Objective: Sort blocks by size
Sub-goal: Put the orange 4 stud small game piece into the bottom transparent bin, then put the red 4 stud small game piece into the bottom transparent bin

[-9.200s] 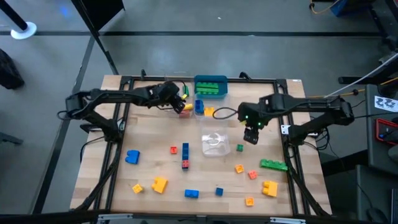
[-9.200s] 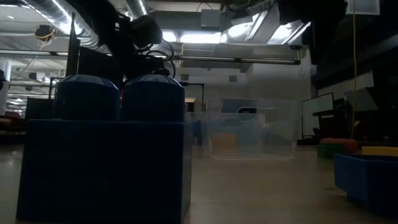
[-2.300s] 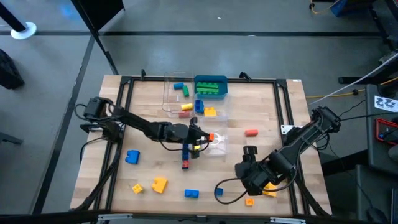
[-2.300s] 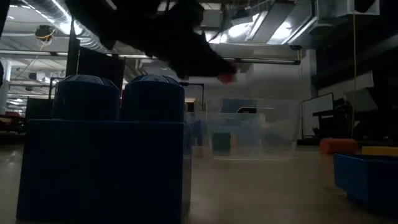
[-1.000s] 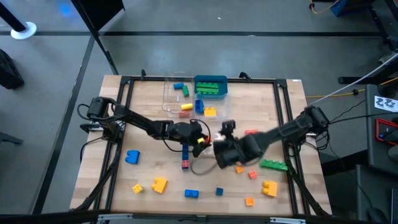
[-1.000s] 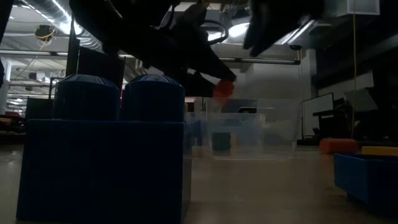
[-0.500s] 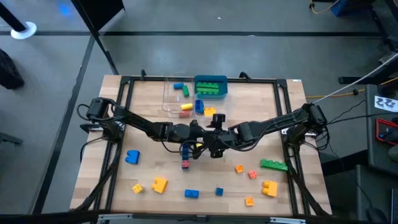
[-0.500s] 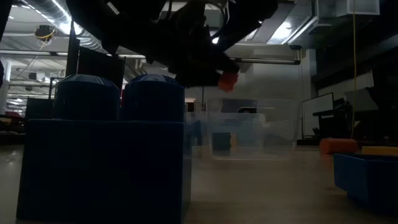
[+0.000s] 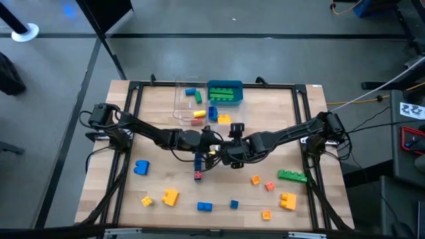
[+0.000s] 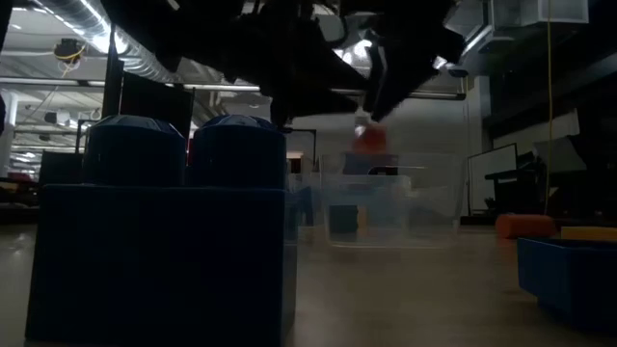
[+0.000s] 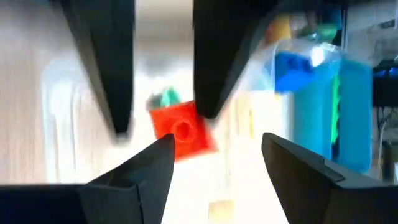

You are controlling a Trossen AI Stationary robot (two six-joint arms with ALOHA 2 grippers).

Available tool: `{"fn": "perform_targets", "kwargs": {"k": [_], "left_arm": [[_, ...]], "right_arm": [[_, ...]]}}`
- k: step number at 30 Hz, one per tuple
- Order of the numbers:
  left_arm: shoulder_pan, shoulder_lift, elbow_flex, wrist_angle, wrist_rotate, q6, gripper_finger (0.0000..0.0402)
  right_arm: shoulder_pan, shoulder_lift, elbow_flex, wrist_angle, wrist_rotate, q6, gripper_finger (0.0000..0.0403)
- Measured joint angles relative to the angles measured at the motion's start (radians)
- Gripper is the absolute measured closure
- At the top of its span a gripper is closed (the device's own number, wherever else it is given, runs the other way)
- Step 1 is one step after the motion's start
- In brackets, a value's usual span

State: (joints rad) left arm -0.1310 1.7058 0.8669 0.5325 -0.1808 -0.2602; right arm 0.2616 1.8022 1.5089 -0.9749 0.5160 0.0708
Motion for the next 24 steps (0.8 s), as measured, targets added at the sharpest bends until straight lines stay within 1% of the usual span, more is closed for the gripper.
{"fn": "perform_targets", "kwargs": {"k": [2, 7, 10, 12, 20, 24], "left_arm": [[0.0, -0.003, 0.002, 0.008, 0.0, 0.002, 0.0205], [0.001, 0.0, 0.001, -0.029, 0.001, -0.01, 0.0205], [-0.007, -0.01, 0.001, -0.079, 0.013, -0.031, 0.0205], [-0.017, -0.03, 0.001, -0.128, 0.022, -0.018, 0.0205], [-0.095, -0.154, 0.001, -0.308, 0.025, -0.02, 0.0218], [-0.149, -0.19, 0.001, -0.389, 0.025, -0.039, 0.0224]], "right_arm": [[0.0, 0.002, 0.0, -0.007, -0.013, 0.0, 0.0162], [0.0, 0.002, 0.0, -0.09, -0.012, 0.023, 0.0162], [0.003, 0.002, 0.0, -0.117, -0.056, 0.036, 0.0162], [0.014, -0.002, 0.0, -0.137, -0.081, 0.036, 0.0162], [0.099, -0.025, 0.002, -0.179, -0.087, 0.04, 0.0162], [0.144, -0.028, 0.002, -0.202, -0.097, 0.076, 0.0162]]}}
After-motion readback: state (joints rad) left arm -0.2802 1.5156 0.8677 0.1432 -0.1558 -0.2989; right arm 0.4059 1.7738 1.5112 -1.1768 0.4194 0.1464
